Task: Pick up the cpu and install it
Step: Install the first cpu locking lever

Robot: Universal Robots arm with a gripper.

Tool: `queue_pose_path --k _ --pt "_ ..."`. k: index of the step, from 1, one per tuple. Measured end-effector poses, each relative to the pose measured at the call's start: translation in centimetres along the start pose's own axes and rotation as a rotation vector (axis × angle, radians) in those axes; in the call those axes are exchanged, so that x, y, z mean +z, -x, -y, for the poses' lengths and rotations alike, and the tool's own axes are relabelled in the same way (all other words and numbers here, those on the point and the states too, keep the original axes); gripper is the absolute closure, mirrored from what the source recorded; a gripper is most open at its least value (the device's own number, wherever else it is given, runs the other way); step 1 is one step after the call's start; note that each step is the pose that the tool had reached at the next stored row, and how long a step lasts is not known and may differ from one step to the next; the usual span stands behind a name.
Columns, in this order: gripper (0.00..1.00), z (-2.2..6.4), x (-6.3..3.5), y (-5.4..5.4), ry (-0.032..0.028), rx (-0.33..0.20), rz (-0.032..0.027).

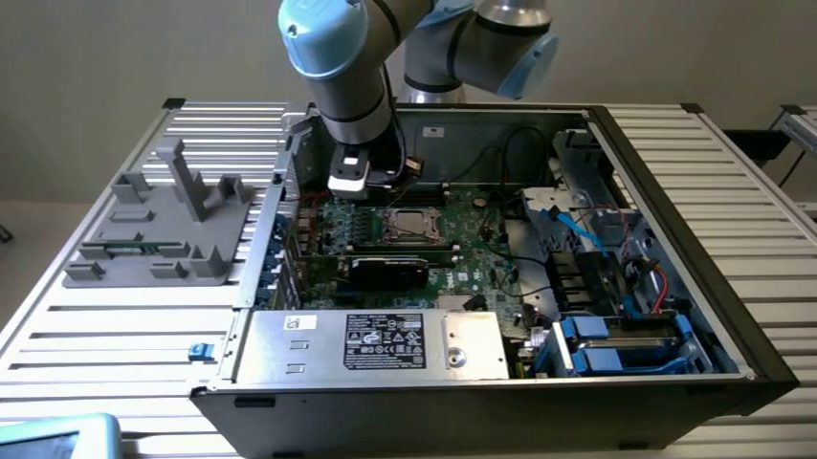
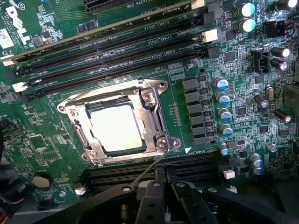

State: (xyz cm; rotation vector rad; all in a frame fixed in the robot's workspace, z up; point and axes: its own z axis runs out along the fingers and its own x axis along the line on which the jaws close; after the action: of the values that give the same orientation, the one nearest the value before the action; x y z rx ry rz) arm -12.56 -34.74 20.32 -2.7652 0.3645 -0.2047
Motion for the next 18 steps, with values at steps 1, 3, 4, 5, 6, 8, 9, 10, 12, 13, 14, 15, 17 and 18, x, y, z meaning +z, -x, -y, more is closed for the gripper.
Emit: queue_pose_path --k 1,3,4,5,6,8,9,10,12,13,14,15,17,18 --pt "0.88 0.0 -0.01 0.0 0.0001 0.001 -0.0003" --pt "0.88 0.01 -0.03 0.0 0.0005 0.003 -0.0003" --pt "0.88 0.01 -0.03 0.0 0.0007 0.004 -0.0005" --pt "0.88 0.01 -0.04 0.0 0.0012 0.006 -0.0004" --pt "0.88 0.01 -0.04 0.0 0.0015 0.007 -0.0002" --pt "0.88 0.01 -0.03 0.0 0.0017 0.009 -0.0006" --pt "0.88 0.01 -0.02 -0.01 0.0019 0.01 -0.0009" --pt "0.88 0.0 0.0 -0.01 0.0019 0.011 -0.0012" --pt "0.88 0.0 0.05 -0.07 0.0019 0.012 -0.0018" --pt "0.88 0.0 0.09 -0.11 0.002 0.013 -0.0022" --pt "0.88 0.0 0.12 -0.16 0.0021 0.014 -0.0025" --pt "0.88 0.01 0.15 -0.21 0.0023 0.015 -0.0028" --pt "0.88 0.01 0.23 -0.3 0.0025 0.017 -0.0037" --pt "0.88 0.01 0.26 -0.35 0.0026 0.018 -0.0041"
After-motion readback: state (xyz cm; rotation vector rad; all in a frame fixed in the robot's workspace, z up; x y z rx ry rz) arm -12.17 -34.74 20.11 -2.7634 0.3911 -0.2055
